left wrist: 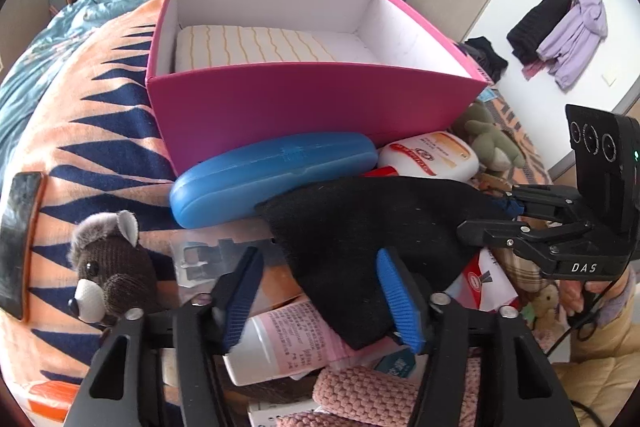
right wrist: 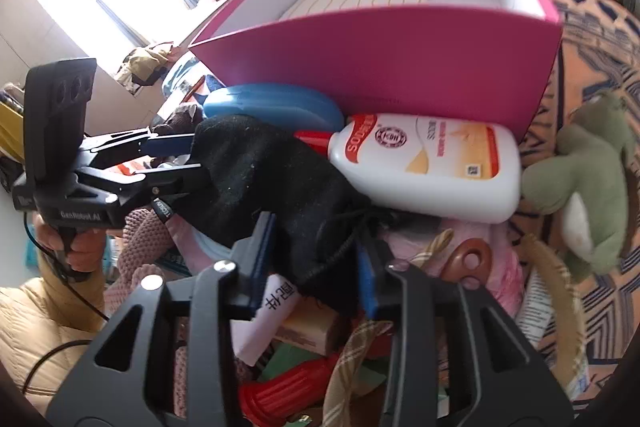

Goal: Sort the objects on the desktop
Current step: 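Grasp the black cloth with the right gripper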

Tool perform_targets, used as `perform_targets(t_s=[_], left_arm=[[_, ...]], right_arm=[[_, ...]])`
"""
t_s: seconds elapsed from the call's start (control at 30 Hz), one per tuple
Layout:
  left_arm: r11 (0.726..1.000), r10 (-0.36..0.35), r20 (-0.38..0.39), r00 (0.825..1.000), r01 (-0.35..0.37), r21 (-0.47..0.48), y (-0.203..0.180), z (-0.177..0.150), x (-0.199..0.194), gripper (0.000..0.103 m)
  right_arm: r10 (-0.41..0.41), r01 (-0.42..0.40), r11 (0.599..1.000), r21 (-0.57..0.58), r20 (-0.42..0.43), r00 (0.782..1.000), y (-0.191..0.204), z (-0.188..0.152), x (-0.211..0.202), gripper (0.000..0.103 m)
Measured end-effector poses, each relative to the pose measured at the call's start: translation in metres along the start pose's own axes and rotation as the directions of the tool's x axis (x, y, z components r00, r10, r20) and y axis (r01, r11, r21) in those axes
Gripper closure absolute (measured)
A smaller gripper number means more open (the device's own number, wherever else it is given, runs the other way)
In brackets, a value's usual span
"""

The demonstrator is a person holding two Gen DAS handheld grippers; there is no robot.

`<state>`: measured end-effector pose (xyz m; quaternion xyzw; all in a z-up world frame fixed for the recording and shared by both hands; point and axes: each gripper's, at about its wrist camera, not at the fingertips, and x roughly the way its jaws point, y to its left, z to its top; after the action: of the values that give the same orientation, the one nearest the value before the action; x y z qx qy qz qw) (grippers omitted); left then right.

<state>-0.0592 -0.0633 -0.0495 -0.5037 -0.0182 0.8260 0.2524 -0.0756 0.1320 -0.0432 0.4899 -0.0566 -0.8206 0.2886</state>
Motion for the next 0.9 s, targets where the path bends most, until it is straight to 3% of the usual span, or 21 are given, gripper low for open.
perform_targets(t_s=[0.07,0.27,0.47,0.53,0.63,0.67,0.77,0.83,0.9], left_arm=[[1.0,-0.008,0.006,1.0,0.008,0.008,-0.002,0.0,-0.001,0.056],[0.999,-0.036,0.018,0.999,0.036,0.014,-0.008,0.002,-0.002,0.057],[0.999,-0.049,0.072,0.996,0.048,0.009,-0.009,0.006,-0.015,0.058],[0.999,-0.053,0.099,0.994,0.052,0.009,-0.009,0.007,-0.02,0.058],[0.999,-0.043,0.102,0.994,0.043,-0.002,-0.008,0.009,-0.018,0.058],[0.999,-0.034,0.094,0.995,0.035,-0.008,-0.007,0.009,-0.015,0.058],[1.0,-0.01,0.059,0.998,0.012,-0.026,-0.003,0.01,-0.003,0.058],[0.999,-0.003,0.049,0.999,0.005,-0.034,-0.001,0.011,0.001,0.057],[0.999,-0.005,0.04,0.999,0.006,-0.037,0.0,0.012,0.003,0.055]], right_arm=[[-0.014,0.015,0.999,-0.034,0.027,1.0,0.005,-0.001,-0.006,0.07],[-0.067,0.079,0.986,-0.145,0.088,0.994,0.025,-0.003,-0.016,0.091],[-0.101,0.144,0.959,-0.243,0.18,0.978,0.037,0.002,-0.029,0.095],[-0.14,0.219,0.923,-0.315,0.253,0.957,0.05,0.005,-0.038,0.095],[-0.22,0.371,0.833,-0.411,0.369,0.903,0.063,0.004,-0.043,0.095],[-0.235,0.381,0.823,-0.421,0.359,0.903,0.06,0.006,-0.039,0.095],[-0.278,0.377,0.818,-0.435,0.274,0.92,0.043,0.005,-0.017,0.089],[-0.323,0.384,0.819,-0.426,0.21,0.923,0.03,0.001,-0.004,0.075],[-0.318,0.36,0.852,-0.381,0.168,0.933,0.014,-0.003,-0.005,0.061]])
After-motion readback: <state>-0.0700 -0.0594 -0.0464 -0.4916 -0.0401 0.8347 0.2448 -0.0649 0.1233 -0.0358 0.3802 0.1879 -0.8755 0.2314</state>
